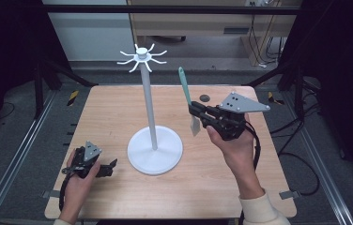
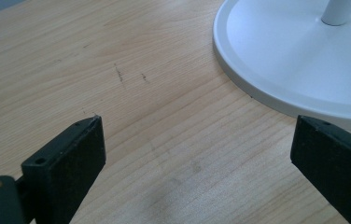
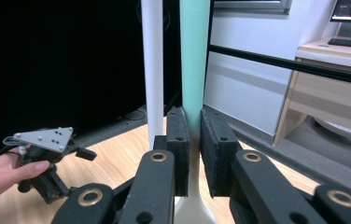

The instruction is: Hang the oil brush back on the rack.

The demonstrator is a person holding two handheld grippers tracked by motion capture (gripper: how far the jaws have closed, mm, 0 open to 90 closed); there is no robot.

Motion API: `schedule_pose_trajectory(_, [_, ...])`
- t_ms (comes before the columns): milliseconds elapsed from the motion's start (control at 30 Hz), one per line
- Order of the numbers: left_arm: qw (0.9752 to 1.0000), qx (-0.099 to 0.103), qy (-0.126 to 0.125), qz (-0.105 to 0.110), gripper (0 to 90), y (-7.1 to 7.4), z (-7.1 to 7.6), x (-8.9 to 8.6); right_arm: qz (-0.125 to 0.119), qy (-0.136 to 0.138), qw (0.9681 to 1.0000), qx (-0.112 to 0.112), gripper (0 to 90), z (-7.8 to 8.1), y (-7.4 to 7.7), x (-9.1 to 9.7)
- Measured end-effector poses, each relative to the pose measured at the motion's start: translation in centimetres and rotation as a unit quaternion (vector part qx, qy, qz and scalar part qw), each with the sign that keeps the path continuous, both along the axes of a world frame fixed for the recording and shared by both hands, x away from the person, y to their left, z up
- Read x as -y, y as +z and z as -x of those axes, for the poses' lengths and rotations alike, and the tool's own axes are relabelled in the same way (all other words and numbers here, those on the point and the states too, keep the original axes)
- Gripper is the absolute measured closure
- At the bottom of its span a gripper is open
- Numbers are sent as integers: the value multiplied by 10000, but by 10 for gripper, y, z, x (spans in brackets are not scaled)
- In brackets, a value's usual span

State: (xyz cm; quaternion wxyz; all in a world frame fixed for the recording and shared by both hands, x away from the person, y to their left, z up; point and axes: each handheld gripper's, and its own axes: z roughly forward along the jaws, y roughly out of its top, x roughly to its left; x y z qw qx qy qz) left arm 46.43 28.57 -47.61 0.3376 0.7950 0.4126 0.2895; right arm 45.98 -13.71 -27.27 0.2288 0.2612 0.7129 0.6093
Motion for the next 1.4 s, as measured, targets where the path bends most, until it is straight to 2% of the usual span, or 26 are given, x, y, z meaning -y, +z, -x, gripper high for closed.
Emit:
schedule_pose_trajectory(233, [10000, 6, 9, 7, 28, 0, 1, 0, -22, 79, 9999, 64, 822, 0, 5, -6])
schedule_pose_trajectory(867, [10000, -19, -9, -2, 29, 0, 1, 0, -87, 343, 9993, -126, 822, -17, 14, -12])
schedule_pose_trajectory(1400, [10000, -17, -19, 15, 28, -1, 0, 0, -7, 422, 9990, -135, 822, -20, 17, -17])
